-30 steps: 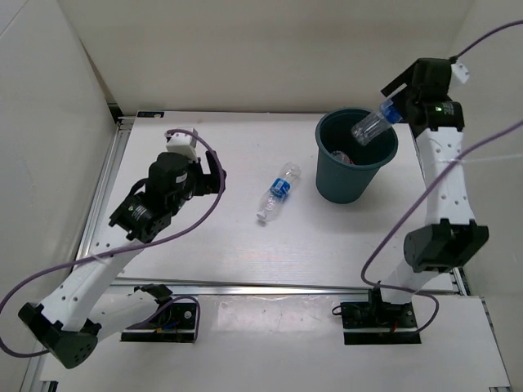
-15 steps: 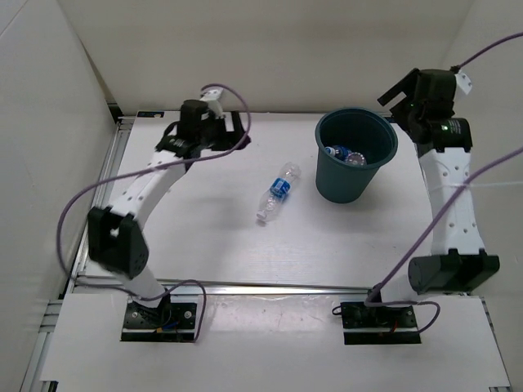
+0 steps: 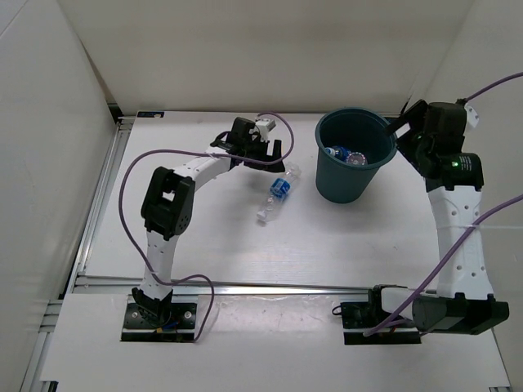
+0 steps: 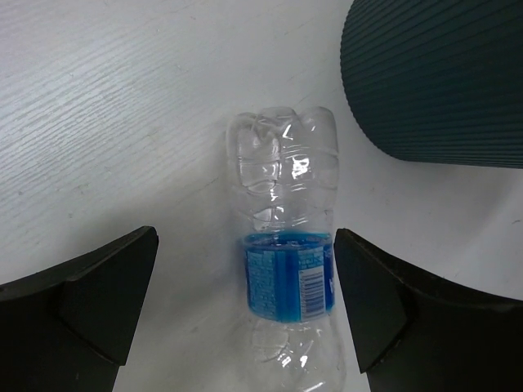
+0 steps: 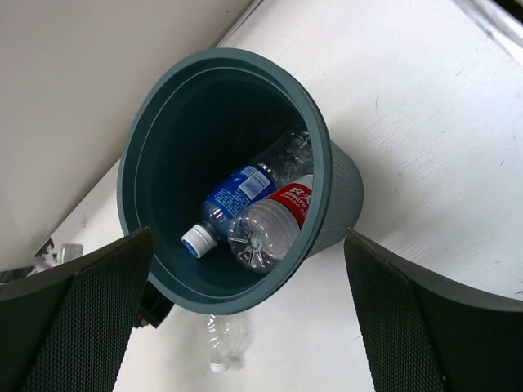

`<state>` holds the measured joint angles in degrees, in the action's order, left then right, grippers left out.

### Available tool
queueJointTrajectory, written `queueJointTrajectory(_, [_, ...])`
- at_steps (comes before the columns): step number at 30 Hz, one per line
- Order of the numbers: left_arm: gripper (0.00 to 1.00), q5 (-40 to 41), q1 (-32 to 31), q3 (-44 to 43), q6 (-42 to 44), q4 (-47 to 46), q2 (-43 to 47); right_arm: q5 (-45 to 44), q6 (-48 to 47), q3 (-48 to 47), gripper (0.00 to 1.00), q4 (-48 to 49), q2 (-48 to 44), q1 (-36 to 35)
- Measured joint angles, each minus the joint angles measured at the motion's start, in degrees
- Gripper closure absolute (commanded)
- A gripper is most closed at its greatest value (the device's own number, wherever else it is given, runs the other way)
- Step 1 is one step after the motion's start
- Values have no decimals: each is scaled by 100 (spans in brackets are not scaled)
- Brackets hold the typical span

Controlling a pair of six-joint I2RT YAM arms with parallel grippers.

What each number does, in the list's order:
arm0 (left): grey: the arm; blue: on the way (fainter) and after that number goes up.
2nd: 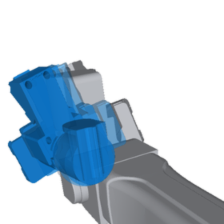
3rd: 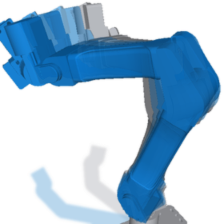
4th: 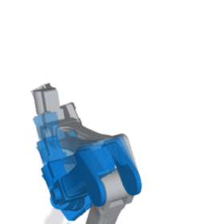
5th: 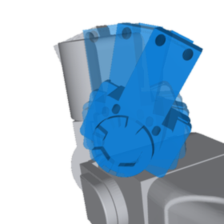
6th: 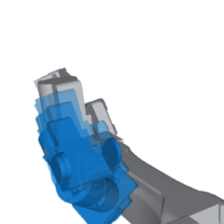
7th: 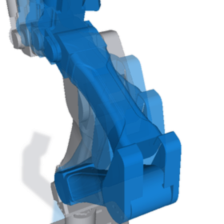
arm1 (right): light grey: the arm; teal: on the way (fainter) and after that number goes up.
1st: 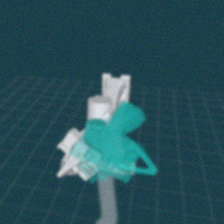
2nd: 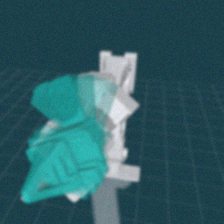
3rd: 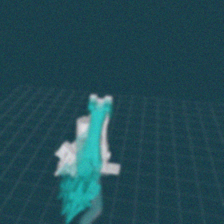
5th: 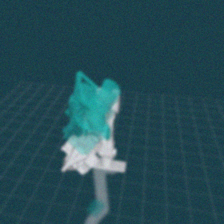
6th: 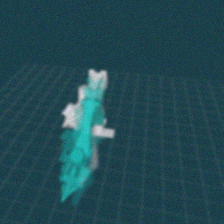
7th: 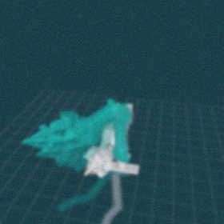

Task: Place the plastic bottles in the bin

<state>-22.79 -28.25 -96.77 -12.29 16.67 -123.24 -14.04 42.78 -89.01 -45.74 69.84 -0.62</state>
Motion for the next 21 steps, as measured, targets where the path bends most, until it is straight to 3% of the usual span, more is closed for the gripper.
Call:
queueJointTrajectory(12, [2, -264, -376, -81, -87, 2, -446, -328, -319, 264, 0, -35, -481, 2])
queueJointTrajectory(16, [27, -409, -546, -76, -151, 26, -584, -407, -334, 424, 0, -90, -501, 2])
queueJointTrajectory(17, [40, -476, -579, -48, -140, 72, -599, -424, -334, 461, 0, -92, -511, 2])
queueJointTrajectory(21, [57, -662, -579, 203, -76, 109, -479, -527, -308, 629, 0, -125, -638, 2])
